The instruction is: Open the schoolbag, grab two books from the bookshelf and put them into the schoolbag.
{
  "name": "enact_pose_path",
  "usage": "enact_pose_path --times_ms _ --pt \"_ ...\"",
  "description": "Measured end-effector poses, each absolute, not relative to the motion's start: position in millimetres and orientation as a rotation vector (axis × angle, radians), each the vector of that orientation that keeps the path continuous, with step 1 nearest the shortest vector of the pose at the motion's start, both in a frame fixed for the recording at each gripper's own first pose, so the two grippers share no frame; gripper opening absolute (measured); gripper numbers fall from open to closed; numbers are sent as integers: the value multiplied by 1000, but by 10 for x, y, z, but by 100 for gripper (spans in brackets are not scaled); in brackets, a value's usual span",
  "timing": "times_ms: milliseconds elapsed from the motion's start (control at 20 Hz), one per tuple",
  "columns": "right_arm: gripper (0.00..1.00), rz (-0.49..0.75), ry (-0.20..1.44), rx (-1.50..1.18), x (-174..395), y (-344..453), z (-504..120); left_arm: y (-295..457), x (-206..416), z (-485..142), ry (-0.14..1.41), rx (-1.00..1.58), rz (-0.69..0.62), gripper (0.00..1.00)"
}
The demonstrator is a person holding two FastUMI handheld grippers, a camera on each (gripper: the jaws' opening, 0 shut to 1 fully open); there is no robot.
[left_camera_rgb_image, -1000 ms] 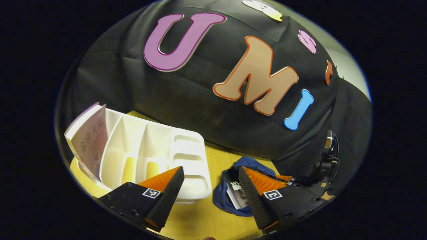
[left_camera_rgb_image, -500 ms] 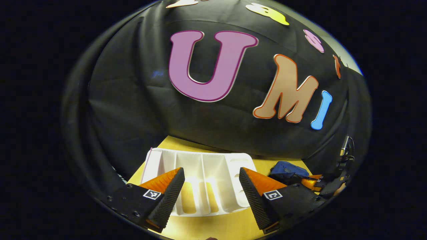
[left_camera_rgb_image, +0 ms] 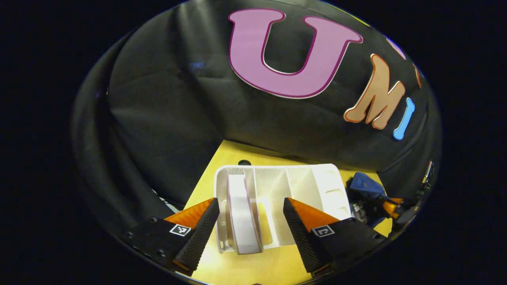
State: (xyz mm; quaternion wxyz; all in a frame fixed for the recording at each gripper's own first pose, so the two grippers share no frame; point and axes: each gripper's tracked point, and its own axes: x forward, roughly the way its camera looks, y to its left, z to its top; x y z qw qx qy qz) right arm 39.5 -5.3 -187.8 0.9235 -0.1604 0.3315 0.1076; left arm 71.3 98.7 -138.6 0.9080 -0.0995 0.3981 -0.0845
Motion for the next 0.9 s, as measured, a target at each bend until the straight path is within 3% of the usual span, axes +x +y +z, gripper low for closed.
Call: enact_pose_path --times_ms 250,650,800,900 --pt "3 211 691 -331 367 -22 -1926 1049 754 -1715 941 -169 -173 93" --pt "3 210 705 -351 345 79 -2025 1108 736 -1940 1060 -63 -228 70" --pt "3 193 706 -375 335 97 -2030 1197 725 -2009 1087 6 -246 40" --pt "2 176 716 -389 319 99 -2049 1169 734 -2001 1090 8 -271 36"
